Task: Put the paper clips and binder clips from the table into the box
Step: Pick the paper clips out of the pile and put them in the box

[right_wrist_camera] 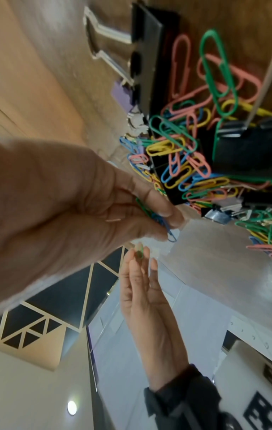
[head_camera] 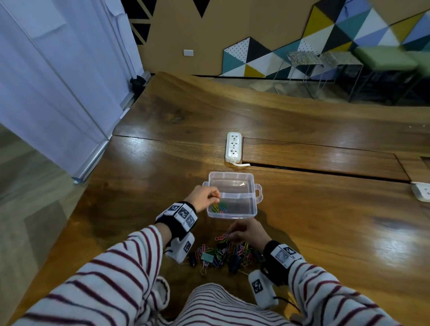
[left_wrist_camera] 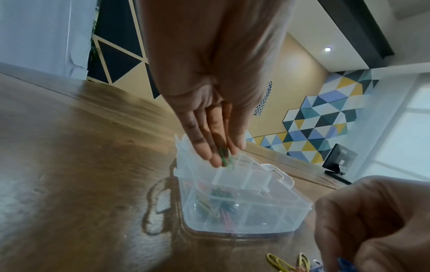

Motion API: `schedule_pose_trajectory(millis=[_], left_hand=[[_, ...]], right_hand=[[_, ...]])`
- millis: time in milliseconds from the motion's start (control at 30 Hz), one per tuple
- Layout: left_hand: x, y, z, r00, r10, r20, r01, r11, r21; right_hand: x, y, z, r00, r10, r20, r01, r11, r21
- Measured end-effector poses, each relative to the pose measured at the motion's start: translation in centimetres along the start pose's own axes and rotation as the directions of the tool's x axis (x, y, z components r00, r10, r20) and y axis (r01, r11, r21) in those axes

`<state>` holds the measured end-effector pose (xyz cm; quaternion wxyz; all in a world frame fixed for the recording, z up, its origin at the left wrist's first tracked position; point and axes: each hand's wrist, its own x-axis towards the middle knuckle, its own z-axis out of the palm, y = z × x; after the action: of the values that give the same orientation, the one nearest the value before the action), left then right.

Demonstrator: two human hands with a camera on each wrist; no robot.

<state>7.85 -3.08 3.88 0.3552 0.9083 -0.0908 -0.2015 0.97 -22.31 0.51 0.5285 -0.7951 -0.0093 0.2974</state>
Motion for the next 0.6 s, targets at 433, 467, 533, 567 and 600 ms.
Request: schedule_pose_trajectory(millis=[433,467,533,567,600], left_hand=[[-8.1,-6.0,1.3,0.978,-0.142,0.154,0.119,0.981,0.151],[-8.5,-6.4,1.8,0.976,-0.137,0.168,0.106,0.978,0.18],[-8.9,-6.5,2.6,0.976,-0.119,0.181,0.083,0.977,0.197],[-9.0,-6.3,3.0,0.973,-0.114,0.199,0.074,0.978,0.195],[-9.0,-6.1,3.5,0.97,-0.102,0.219,0.055,0.976,0.211]], right_hand=[[2.9,-3.6,-1.9,0.997,0.004,-0.079,0.025,0.932,0.361],[3.6,-4.2,-1.9,0.995,0.012,-0.096,0.022,0.94,0.34],[4.8,-5.1,-1.8,0.997,0.016,-0.081,-0.004,0.988,0.153],[5.1,-5.3,-1.8,0.998,0.013,-0.053,-0.014,1.0,-0.026],[5.2,-5.6,-1.7,0.999,0.007,-0.032,-0.013,0.977,-0.213]])
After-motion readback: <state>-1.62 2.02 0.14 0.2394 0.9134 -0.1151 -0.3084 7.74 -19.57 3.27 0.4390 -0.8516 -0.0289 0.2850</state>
